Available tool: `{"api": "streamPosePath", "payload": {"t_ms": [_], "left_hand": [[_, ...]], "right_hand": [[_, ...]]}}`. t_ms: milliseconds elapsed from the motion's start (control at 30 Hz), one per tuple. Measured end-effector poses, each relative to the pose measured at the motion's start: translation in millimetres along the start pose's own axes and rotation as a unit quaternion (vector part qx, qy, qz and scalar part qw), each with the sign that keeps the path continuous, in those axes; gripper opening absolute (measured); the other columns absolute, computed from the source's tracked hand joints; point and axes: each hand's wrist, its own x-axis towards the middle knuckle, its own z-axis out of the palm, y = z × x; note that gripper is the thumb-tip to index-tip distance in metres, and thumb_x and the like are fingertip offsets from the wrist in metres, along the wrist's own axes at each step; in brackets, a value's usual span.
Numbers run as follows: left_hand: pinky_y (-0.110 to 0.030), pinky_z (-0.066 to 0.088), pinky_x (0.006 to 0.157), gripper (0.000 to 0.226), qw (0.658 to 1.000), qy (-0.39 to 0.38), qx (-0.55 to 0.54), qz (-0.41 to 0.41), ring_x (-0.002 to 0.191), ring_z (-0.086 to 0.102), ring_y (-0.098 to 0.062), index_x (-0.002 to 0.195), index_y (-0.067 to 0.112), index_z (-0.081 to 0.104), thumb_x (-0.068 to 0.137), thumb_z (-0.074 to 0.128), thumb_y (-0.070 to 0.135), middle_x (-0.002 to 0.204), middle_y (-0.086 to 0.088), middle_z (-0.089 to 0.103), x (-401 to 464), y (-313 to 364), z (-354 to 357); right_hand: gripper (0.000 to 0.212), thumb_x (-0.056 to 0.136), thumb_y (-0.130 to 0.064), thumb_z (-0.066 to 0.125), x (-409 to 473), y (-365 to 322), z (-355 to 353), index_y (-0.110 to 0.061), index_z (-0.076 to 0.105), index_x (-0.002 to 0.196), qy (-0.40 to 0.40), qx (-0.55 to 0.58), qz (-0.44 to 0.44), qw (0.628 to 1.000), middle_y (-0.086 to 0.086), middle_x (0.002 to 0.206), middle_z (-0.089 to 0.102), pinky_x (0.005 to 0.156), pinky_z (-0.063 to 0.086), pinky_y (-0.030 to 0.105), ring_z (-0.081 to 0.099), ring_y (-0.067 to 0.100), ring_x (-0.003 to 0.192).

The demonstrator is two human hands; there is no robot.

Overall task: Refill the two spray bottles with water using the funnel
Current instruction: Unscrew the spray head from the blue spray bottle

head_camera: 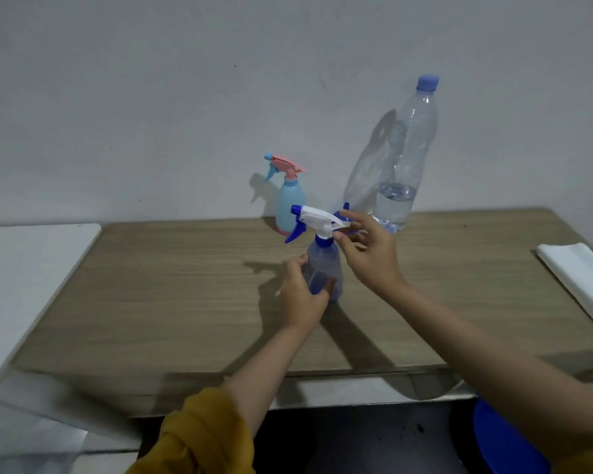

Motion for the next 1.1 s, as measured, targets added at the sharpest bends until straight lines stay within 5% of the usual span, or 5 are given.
{"api": "streamPosePath", "payload": {"t_ms": [400,567,767,900,1100], "left_hand": [[-0.031,0.054,0.087,0.066,1.0,-0.008,0.019,-0.001,0.108,0.057,-0.009,0.122,0.015,0.043,0.069,0.081,0.021,0.121,0.0,0.056,-1.8,-2.9,2.6],[-0.007,0.047,0.075,0.053,1.0,0.018,0.009,0.006,0.096,0.057,-0.002,0.12,0.012,0.047,0.076,0.076,0.013,0.114,0.004,0.056,-2.3,3.2,5.0],[-0.017,0.05,0.083,0.056,1.0,-0.015,-0.019,0.013,0.101,0.06,-0.007,0.114,0.016,0.048,0.069,0.081,0.01,0.112,0.002,0.061,0.8,-4.1,-1.8],[-0.03,0.053,0.086,0.061,1.0,-0.025,-0.013,0.01,0.106,0.06,-0.012,0.117,0.017,0.046,0.067,0.081,0.016,0.115,0.0,0.06,-0.5,-5.2,-3.0],[-0.019,0.047,0.092,0.061,0.999,-0.027,-0.007,0.032,0.109,0.055,0.0,0.124,0.015,0.047,0.072,0.078,0.013,0.12,0.003,0.059,-0.9,-8.3,-2.0]], "right_hand": [[0.04,0.066,-0.028,0.086,-9.4,7.2,40.9,-0.011,0.064,0.094,0.078,0.008,0.081,0.994,0.002,0.09,0.067,0.074,0.052,0.023,0.062,0.013,0.085],[0.029,0.074,-0.025,0.081,-11.7,12.1,46.6,-0.012,0.063,0.093,0.096,-0.008,0.053,0.994,0.001,0.089,0.066,0.072,0.055,0.028,0.063,0.015,0.084],[0.023,0.082,-0.019,0.072,-8.7,17.8,37.7,-0.016,0.06,0.101,0.004,-0.059,0.004,0.998,0.001,0.095,0.063,0.071,0.052,0.028,0.059,0.013,0.086],[0.045,0.071,-0.024,0.083,-6.2,10.3,31.7,-0.011,0.053,0.102,0.027,-0.004,0.058,0.998,-0.005,0.093,0.06,0.07,0.051,0.018,0.058,0.005,0.082],[0.033,0.085,-0.017,0.069,-19.9,12.3,40.6,-0.015,0.06,0.116,0.042,-0.013,0.031,0.999,-0.002,0.104,0.064,0.077,0.052,0.025,0.06,0.01,0.094]]}}
